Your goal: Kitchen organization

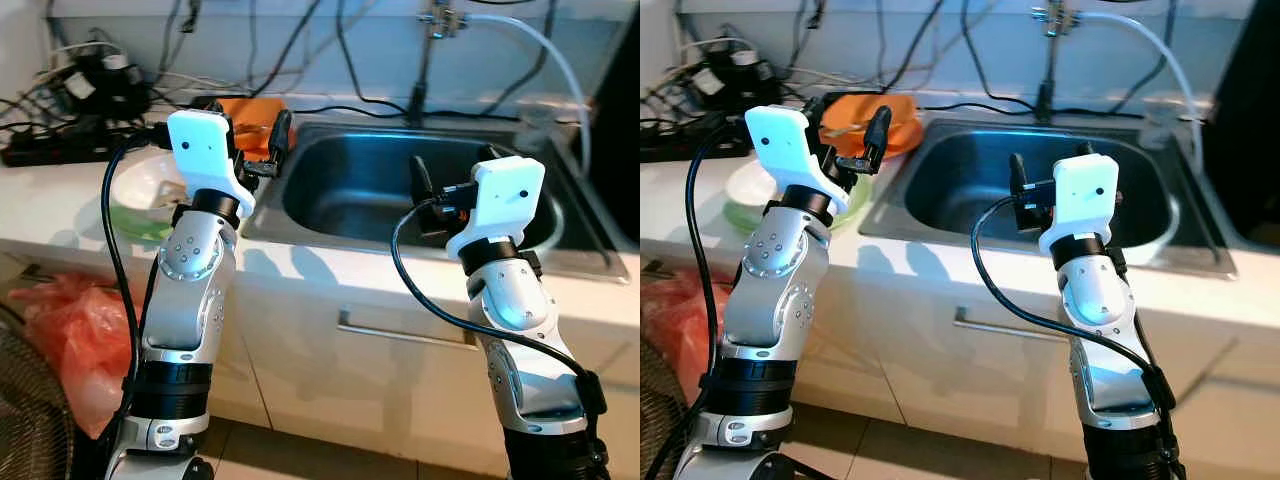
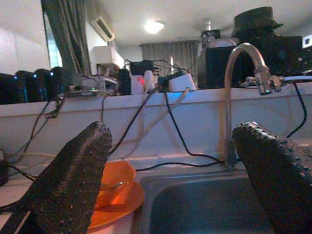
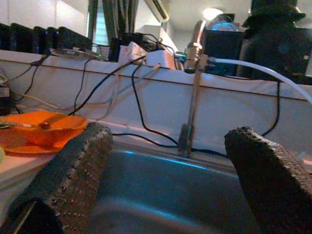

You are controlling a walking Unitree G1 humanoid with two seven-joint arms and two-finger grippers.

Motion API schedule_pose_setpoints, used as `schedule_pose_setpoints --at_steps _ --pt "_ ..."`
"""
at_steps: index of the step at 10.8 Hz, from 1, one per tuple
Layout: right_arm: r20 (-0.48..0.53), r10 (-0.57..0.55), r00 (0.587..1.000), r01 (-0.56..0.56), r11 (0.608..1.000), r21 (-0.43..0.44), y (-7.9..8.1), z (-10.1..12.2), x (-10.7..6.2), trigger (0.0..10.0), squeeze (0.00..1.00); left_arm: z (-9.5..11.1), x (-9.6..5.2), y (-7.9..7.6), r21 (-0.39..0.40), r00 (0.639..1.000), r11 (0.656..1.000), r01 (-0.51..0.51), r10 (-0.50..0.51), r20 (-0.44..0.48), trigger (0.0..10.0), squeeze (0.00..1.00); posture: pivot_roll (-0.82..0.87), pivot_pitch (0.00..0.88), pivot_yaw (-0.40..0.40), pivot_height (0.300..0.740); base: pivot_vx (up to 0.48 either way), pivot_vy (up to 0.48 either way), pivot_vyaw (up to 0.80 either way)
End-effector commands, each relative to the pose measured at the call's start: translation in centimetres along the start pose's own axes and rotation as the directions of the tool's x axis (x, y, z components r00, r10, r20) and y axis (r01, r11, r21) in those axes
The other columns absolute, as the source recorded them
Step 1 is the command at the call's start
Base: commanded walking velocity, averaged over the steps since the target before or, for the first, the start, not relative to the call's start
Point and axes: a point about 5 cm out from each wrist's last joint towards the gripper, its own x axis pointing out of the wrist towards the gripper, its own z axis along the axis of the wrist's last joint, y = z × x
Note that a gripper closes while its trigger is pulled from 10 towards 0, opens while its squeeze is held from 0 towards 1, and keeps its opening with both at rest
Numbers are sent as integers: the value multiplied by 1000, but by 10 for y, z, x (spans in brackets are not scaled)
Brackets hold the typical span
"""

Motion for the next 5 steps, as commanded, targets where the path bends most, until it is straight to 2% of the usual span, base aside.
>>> schedule_pose_setpoints --at_steps 1,3,5 --pt "19 2 1000 -2 1000 -4 0 5 0 10000 0 -4 0 2 3 1000 1000 -10 10 -26 10000 0 -38 0 73 740 0 0 0" --pt "14 11 1000 -11 1000 -2 0 4 0 10000 0 -8 -1 3 9 998 1000 -16 16 -54 10000 0 -38 0 71 740 0 0 0" --pt "-17 41 999 -41 999 13 3 0 -2 10000 0 -22 -9 14 27 992 997 -68 70 -106 10000 0 -38 0 69 740 0 0 0"
